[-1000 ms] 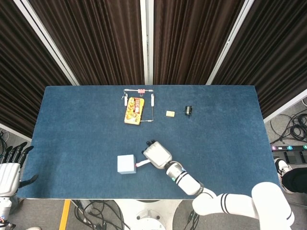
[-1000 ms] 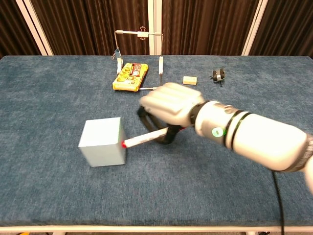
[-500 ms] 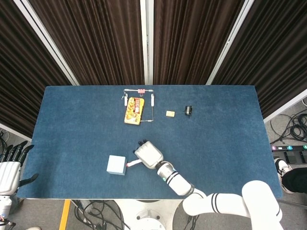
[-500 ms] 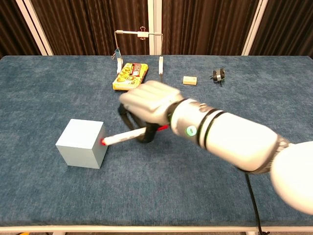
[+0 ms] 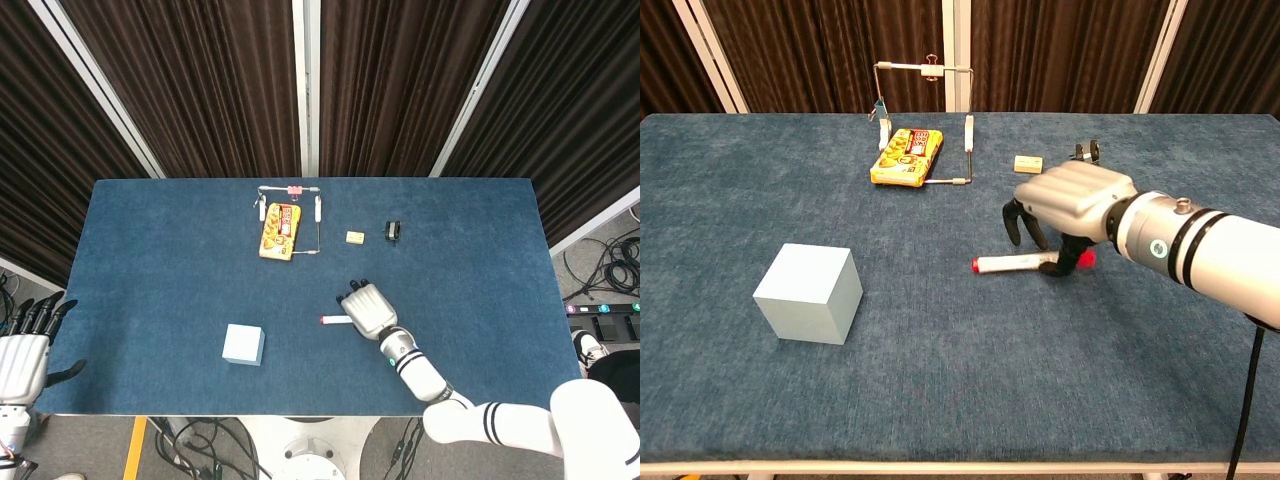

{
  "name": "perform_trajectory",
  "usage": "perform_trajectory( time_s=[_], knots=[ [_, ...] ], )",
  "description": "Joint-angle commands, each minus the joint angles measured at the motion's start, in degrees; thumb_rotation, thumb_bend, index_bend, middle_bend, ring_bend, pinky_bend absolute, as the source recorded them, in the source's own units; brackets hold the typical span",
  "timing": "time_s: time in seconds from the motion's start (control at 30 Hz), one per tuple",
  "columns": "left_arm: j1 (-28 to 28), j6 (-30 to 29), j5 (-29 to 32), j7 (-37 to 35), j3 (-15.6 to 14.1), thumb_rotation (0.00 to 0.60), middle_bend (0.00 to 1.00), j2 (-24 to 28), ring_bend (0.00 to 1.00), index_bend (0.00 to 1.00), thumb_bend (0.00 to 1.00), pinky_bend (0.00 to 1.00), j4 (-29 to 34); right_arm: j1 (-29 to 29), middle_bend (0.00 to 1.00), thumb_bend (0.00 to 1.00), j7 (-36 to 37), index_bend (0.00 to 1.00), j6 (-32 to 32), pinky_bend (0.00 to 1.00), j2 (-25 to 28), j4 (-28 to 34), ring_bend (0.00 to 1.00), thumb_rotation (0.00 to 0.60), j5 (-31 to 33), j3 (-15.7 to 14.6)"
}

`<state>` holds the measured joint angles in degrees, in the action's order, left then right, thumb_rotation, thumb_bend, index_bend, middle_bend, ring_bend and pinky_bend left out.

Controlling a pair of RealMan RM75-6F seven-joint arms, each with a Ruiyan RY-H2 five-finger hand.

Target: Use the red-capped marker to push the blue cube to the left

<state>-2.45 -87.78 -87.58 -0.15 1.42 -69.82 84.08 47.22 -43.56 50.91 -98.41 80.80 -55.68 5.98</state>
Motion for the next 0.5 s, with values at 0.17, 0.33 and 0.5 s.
perform_trajectory(
  time_s=[0.17, 0.33, 0.5],
  knots=[
    [0.07, -0.19, -0.06, 0.0, -0.04, 0.6, 0.18, 0.18, 0.13, 0.22, 0.07, 0.1, 0.26, -2.22, 0.25, 0.33, 0.78, 0.03, 4.06, 0.22, 5.07, 6.03, 0.08, 0.6, -0.33, -0.98],
    [-0.04, -0.12, 0.2, -0.77, 0.21, 0.6, 0.18, 0.28, 0.13, 0.22, 0.07, 0.1, 0.11, -9.12, 0.23, 0.33, 9.27, 0.02, 13.08, 0.21, 16.86, 15.22, 0.07, 0.6, -8.52, -2.75],
    [-0.53, 0.32, 1.05, -0.71, 0.97, 0.6, 0.18, -0.24, 0.13, 0.22, 0.07, 0.1, -0.06, -17.31, 0.19, 0.33, 17.8, 0.02, 23.14, 0.14, 27.68, 19.6, 0.02, 0.6, -18.13, -6.97]
  ],
)
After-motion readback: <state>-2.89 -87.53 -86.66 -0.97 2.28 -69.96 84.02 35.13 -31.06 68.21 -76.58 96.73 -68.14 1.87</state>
